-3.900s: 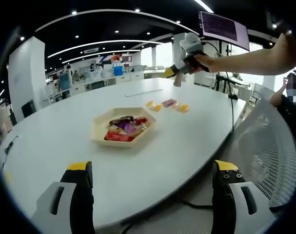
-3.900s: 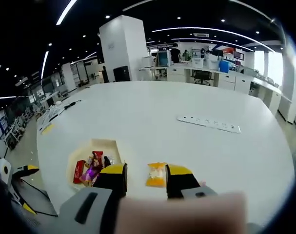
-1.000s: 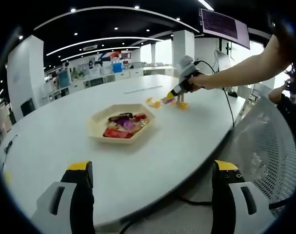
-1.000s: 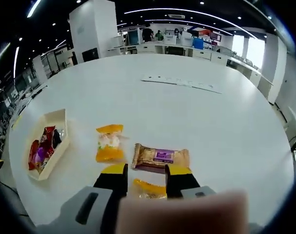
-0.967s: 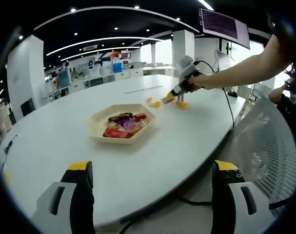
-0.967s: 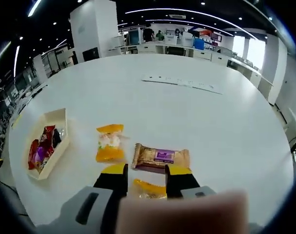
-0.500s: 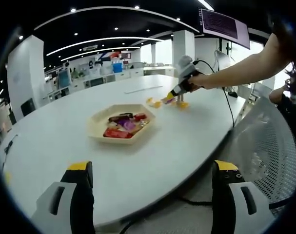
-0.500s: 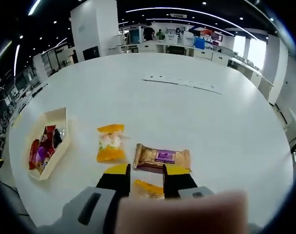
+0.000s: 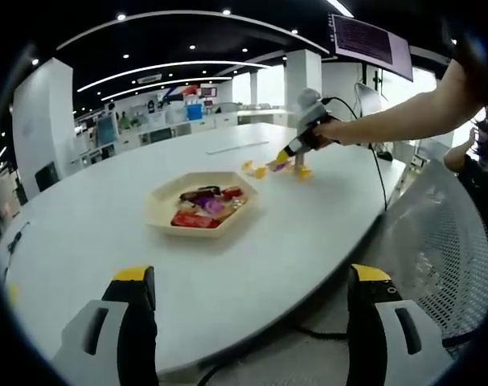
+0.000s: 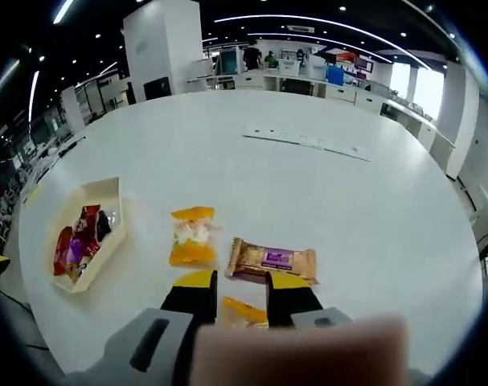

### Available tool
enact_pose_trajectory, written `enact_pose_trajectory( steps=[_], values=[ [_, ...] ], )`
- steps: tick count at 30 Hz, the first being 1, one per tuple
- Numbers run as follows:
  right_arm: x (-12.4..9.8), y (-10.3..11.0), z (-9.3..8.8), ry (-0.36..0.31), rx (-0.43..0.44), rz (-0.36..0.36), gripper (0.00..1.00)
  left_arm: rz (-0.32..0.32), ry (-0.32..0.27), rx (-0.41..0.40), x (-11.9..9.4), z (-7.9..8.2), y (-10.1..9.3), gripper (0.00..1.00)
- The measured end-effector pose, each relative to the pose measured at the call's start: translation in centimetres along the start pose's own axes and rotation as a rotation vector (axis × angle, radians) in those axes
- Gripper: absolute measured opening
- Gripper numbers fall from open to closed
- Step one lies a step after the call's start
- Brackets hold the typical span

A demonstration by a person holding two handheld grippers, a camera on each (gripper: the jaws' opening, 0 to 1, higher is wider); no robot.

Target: Place the target food into the container with the food tongs after gripping and lifting it, then release it inside without dropping or visibly crushing the food.

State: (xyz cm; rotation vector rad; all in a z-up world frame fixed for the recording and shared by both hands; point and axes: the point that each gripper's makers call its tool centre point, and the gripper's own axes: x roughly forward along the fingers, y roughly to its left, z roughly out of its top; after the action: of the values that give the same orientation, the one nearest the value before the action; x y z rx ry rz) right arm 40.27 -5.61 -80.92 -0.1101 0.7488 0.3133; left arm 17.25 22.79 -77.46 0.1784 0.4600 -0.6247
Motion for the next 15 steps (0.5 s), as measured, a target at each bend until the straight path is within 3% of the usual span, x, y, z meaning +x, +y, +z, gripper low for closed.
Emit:
enact_pose_trajectory(
  steps=[15],
  values=[
    [-4.1,1.2,4.6,-0.038,0.005,0.055,0.23,-0.002,-0.029,0.002,-0.1,0.5,-0.1,0.98]
  ],
)
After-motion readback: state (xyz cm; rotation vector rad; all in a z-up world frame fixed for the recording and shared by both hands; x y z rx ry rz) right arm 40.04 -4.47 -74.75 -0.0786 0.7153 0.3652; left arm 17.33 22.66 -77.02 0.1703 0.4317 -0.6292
